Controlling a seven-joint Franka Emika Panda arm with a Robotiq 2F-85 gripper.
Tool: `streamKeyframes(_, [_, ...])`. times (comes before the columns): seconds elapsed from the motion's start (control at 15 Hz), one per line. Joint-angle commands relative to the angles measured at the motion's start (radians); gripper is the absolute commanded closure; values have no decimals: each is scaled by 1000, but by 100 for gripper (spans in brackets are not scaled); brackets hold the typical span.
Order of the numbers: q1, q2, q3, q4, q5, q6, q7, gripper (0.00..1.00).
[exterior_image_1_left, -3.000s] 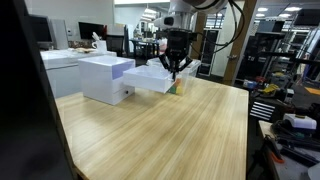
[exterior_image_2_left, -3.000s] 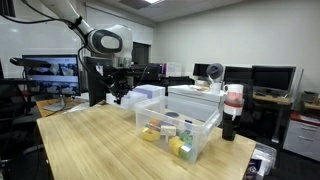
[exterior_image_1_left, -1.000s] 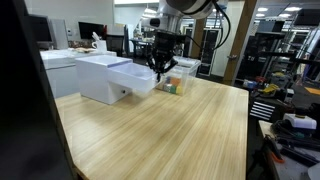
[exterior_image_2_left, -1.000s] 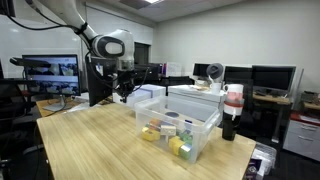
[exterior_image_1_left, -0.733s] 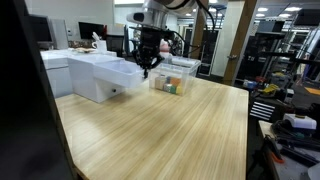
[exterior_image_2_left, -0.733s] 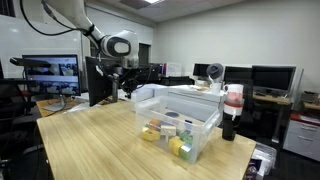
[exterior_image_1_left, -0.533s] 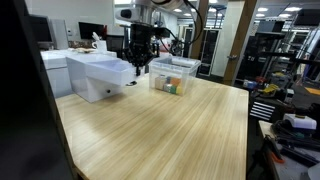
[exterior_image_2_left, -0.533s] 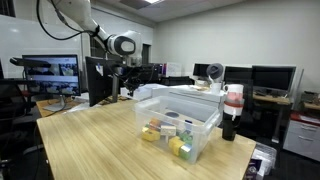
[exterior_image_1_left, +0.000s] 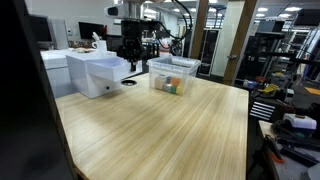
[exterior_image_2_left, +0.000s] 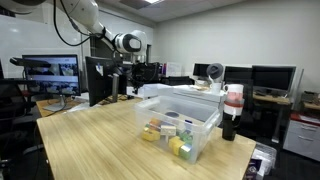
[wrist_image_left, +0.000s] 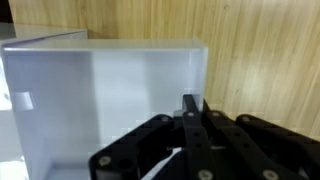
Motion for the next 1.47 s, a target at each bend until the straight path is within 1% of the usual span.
streamKeyframes(0.0, [-3, 38, 5, 81, -33, -53, 91, 99])
streamKeyframes(0.27, [-12, 92, 15, 166, -24, -117, 99, 99])
streamKeyframes(0.47, [-12, 142, 15, 255, -26, -173, 103, 99])
streamKeyframes(0.6, [-11, 185, 14, 335, -25, -259, 111, 99])
streamKeyframes(0.73, [-14, 254, 15, 453, -13, -400, 135, 99])
streamKeyframes(0.8, [-17, 269, 14, 476, -13, -454, 145, 99])
streamKeyframes(1.0, [-45, 265, 7, 461, -15, -543, 143, 99])
streamKeyframes(1.07, [-43, 230, -21, 385, -8, -528, 142, 99])
streamKeyframes(1.13, [-47, 220, -29, 358, -11, -532, 141, 99])
streamKeyframes(1.4, [-56, 193, -46, 308, -9, -563, 137, 99])
